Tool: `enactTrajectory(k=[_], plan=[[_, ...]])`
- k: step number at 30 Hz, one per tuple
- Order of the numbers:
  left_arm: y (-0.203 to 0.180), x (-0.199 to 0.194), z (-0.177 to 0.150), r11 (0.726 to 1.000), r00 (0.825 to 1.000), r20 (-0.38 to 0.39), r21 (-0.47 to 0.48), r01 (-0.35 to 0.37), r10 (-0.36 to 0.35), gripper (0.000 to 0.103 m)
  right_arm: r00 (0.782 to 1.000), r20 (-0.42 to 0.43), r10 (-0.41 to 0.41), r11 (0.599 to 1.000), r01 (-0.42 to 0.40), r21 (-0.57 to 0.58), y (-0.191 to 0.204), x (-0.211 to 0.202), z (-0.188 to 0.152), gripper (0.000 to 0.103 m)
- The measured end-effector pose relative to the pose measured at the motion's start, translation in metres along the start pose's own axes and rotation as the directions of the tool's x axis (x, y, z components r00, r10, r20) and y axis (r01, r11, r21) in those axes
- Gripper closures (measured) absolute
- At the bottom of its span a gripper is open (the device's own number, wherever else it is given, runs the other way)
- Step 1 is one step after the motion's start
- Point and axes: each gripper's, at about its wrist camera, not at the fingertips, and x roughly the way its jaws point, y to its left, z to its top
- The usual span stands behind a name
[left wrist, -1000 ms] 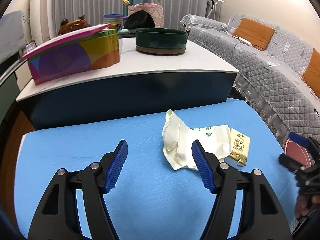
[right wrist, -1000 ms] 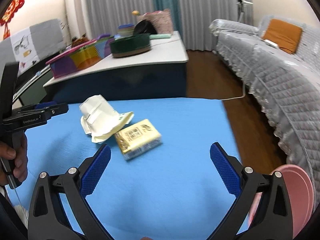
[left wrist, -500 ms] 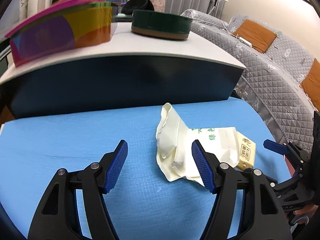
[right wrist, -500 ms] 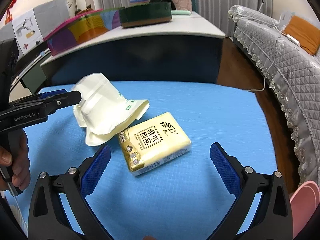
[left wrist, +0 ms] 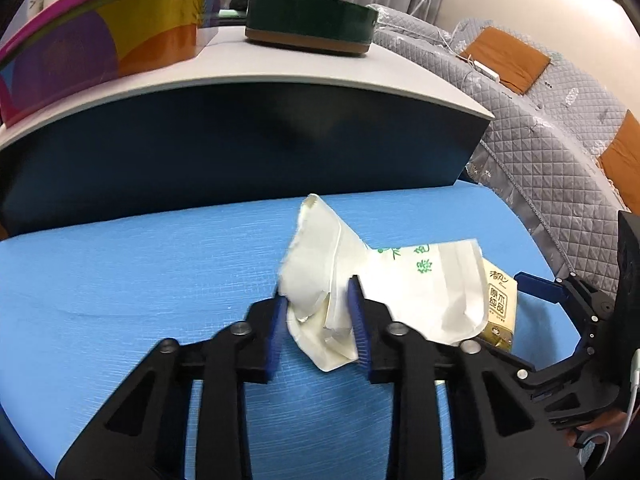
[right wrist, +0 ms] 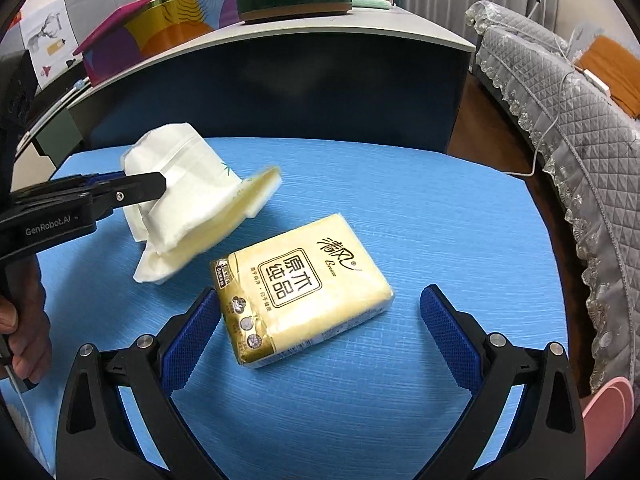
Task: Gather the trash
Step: 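Grasp the white paper wrapper with the left tool while the right tool grasps the tissue packet, then carry the wrapper and tissue packet over the pink basin and open both tools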
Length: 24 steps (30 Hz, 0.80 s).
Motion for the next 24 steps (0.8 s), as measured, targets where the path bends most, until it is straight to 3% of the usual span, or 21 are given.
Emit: enactTrajectory(k=[2, 5, 14, 24], plan=[[0.0, -0.003, 0.002, 1.0, 1.0, 0.002, 0.002, -0.005, 0.005, 0.086, 1.0, 0.005, -0.007, 1.0, 0.007, -0.009, 0.001, -0.001, 0.0, 0.008], [0.0, -0.009, 0.005, 0.999, 0.999, 0.007, 0.011, -0.031, 0.031, 0.091, 1.0, 0.002, 0.003, 1.0, -0.003, -0.011, 0.001, -0.004, -0.001, 0.024], [-0.003, -0.041, 0.013, 0.995, 0.995, 0.031, 0.028, -0.095, 0.094, 0.096, 0.999, 0.032, -0.016, 1.0, 0.016, 0.012, -0.002, -0.028, -0.002, 0.026], [-0.02, -0.082, 0.011, 0.989, 0.99, 0.077, 0.076, -0.125, 0.119, 0.096, 0.993, 0.109, -0.041, 0.999, 0.04, 0.02, -0.004, -0.083, -0.002, 0.026]])
